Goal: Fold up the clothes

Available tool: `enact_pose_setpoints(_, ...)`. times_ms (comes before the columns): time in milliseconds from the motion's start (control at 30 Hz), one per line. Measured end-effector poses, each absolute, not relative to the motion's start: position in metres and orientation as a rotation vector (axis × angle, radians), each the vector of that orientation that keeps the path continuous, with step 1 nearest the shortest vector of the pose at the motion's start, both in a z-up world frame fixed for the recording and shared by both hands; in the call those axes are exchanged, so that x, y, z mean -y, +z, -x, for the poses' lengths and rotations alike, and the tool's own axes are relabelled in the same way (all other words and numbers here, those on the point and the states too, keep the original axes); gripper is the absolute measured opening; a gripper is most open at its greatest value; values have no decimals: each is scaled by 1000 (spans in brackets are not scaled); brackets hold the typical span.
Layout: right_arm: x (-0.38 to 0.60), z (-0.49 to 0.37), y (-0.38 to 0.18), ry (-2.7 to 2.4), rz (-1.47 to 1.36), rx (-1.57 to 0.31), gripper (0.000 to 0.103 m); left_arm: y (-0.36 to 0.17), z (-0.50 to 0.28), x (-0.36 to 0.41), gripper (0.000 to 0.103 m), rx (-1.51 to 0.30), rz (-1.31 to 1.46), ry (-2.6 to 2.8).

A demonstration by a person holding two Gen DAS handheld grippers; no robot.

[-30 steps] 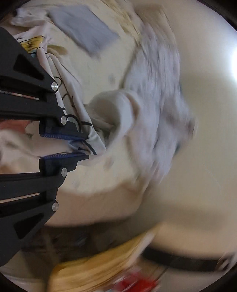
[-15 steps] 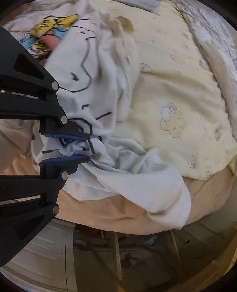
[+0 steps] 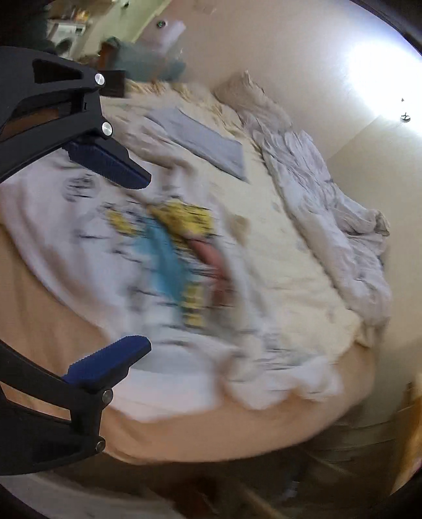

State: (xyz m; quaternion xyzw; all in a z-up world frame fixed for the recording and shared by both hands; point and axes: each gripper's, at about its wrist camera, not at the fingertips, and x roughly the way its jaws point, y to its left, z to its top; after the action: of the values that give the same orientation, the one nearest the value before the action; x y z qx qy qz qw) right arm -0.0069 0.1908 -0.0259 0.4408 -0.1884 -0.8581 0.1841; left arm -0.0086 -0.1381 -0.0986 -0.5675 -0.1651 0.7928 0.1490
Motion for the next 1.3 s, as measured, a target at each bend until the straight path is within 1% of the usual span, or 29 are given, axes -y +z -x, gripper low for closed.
enact_pose_setpoints(33,-190,-7,-38,-2398,-1250,552,95,-93,12,134,5,414,1609,2317)
enact_pose_setpoints(100,-195,-13,-52,-2350,-1273,632,95,-76,21,131,4,306,1555,2399)
enact_pose_setpoints(167,-200,-11,-47,-2337,-1193,677,94,-53,30,138,4,231,1509,2472)
enact_pose_setpoints(233,-208,-12,-38,-2377,-1075,695,95,-27,41,153,4,194,1484,2507)
enact_pose_setpoints(267,-211,-13,-39,-2380,-1067,722,95,-12,46,163,4,177,1471,2523)
enact_pose_setpoints(367,-221,-8,-52,-2351,-1106,818,95,37,61,200,4,45,1412,2633)
enact_pose_setpoints(467,-227,-9,-49,-2345,-1051,856,95,50,92,244,4,-162,1461,2788)
enact_pose_setpoints(533,-226,-7,-51,-2339,-1051,853,95,40,116,265,5,-207,1544,2830)
enact_pose_setpoints(633,-218,-3,-54,-2338,-1083,817,95,6,144,284,9,-27,1731,2709)
enact_pose_setpoints(667,-215,-3,-54,-2342,-1096,796,95,2,145,282,13,-21,1733,2699)
enact_pose_setpoints(700,-213,-2,-54,-2353,-1117,768,95,-1,139,280,23,12,1727,2688)
enact_pose_setpoints(733,-210,-1,-54,-2365,-1141,736,95,-4,134,278,31,44,1720,2677)
enact_pose_setpoints(767,-205,1,-54,-2388,-1184,676,95,-7,128,277,43,77,1713,2666)
enact_pose_setpoints(833,-190,9,-49,-2429,-1255,497,95,-13,117,274,45,134,1699,2644)
enact_pose_setpoints(900,-176,14,-46,-2458,-1281,332,95,-15,94,275,46,146,1693,2630)
enact_pose_setpoints(933,-168,18,-44,-2472,-1291,237,95,-17,82,277,48,194,1692,2618)
enact_pose_setpoints(967,-159,20,-44,-2469,-1299,160,95,-20,69,278,53,242,1690,2607)
enact_pose_setpoints(1000,-149,27,-46,-2455,-1327,92,94,-23,58,280,56,289,1692,2593)
enact_pose_setpoints(1067,-134,37,-51,-2419,-1333,33,92,-36,44,279,58,367,1751,2540)
enact_pose_setpoints(1100,-125,43,-54,-2413,-1335,-6,89,-44,42,279,58,391,1795,2511)
enact_pose_setpoints(1167,-110,57,-66,-2394,-1380,-90,60,-61,39,274,58,422,1860,2468)
enact_pose_setpoints(1200,-104,65,-73,-2383,-1416,-127,31,-67,41,271,58,407,1867,2469)
enact_pose_setpoints(1233,-106,70,-74,-2373,-1430,-101,12,-70,44,269,58,390,1847,2497)
enact_pose_setpoints(1267,-108,74,-74,-2366,-1441,-67,10,-69,46,268,57,380,1811,2528)
enact_pose_setpoints(1300,-118,75,-66,-2379,-1424,27,10,-67,49,267,35,379,1761,2552)
